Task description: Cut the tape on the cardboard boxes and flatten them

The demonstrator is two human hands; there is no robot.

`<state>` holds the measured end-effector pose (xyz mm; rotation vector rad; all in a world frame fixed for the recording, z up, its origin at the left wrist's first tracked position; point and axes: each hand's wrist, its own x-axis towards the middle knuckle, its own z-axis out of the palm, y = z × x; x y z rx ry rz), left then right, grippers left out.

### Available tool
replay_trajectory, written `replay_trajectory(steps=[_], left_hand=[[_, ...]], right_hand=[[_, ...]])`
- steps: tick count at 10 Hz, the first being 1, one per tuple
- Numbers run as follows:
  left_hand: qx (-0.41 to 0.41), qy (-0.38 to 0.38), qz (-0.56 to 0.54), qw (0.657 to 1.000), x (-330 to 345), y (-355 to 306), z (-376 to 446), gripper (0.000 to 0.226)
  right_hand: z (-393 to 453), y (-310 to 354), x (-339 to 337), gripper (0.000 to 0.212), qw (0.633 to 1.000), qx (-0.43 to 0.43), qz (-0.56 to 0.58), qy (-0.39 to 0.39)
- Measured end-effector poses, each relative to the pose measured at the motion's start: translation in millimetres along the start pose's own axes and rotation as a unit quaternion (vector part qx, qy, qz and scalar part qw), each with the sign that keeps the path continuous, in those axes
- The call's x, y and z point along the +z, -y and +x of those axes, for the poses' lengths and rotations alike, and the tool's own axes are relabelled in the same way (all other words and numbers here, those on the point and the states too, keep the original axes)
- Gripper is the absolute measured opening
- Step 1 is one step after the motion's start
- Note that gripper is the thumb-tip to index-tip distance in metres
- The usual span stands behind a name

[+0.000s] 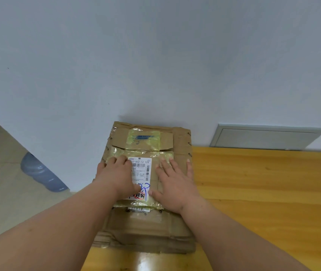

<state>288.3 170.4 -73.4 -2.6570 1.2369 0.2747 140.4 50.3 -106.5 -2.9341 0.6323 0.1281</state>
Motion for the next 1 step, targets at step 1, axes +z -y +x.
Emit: replay_trajectory(steps=[1], left_hand=[[-0.003,-0.027,-0.006,1.0,-8.2,-9.8,-7.4,0.09]], right_hand=[[-13.1,-12.8,-9.4,0.068,0.999,-0.007,0.013,-0.03]])
